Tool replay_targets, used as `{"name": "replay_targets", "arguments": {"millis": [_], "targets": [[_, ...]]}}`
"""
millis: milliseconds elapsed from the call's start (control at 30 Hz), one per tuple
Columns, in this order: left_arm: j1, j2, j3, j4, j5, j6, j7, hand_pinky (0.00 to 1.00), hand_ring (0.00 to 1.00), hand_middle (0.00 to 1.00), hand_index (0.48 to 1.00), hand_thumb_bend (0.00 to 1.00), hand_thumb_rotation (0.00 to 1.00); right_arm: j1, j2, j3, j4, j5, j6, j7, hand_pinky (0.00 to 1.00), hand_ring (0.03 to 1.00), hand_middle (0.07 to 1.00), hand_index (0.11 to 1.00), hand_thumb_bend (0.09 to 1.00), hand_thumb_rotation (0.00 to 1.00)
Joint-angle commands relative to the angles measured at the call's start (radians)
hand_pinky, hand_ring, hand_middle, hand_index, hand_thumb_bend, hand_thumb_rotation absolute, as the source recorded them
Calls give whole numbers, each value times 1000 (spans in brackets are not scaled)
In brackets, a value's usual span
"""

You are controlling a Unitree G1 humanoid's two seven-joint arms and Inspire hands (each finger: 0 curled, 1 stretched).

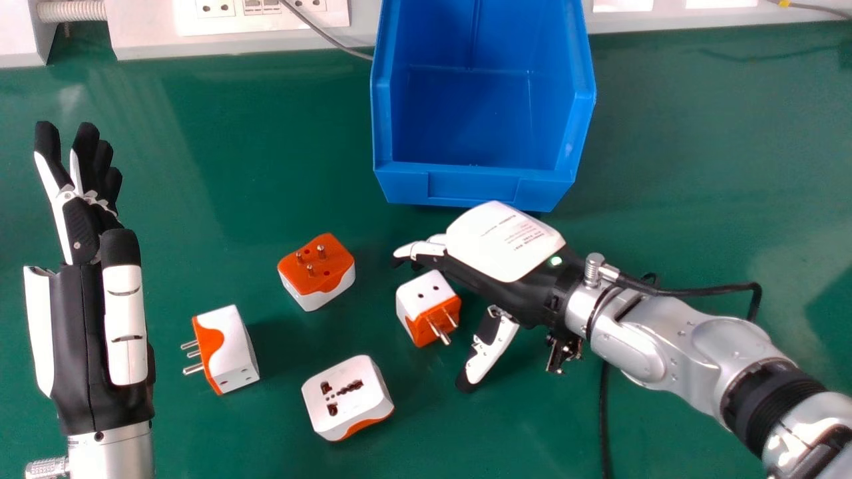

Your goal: Pick all objects and put in blue box

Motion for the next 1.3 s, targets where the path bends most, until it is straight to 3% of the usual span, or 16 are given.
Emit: {"name": "replay_targets", "arguments": {"millis": [0,333,633,767,933,1100,1267], "targets": [[-8,8,-2,-5,-5,-21,-3,1000,1000,1000,998,482,1000,78,17,40,11,-35,-23,18,433,587,711,788,999,227],[-8,7,-4,-5,0,-20,-2,1000,1000,1000,997,485,1000,112,-16,21,-141,-20,-32,61,387,544,681,756,989,190],[-14,7,3,3,11,-24,6,1000,1000,1000,995,486,1000,150,-42,-1,-257,-12,-85,64,464,600,712,760,975,141],[-18,8,4,10,17,-29,10,1000,1000,1000,995,487,1000,148,-50,-21,-269,-19,-149,6,425,543,663,699,894,81],[-23,11,3,17,6,-32,5,1000,1000,1000,995,489,1000,137,-29,-40,-221,-50,-225,-94,396,496,603,631,760,71],[-26,9,2,17,8,-37,6,1000,1000,1000,994,492,1000,136,-37,-44,-230,-89,-211,-107,338,423,519,582,645,36],[-33,14,6,37,12,-44,7,1000,1000,1000,994,493,1000,138,-40,-57,-237,-105,-202,-110,318,394,479,556,586,18]]}}
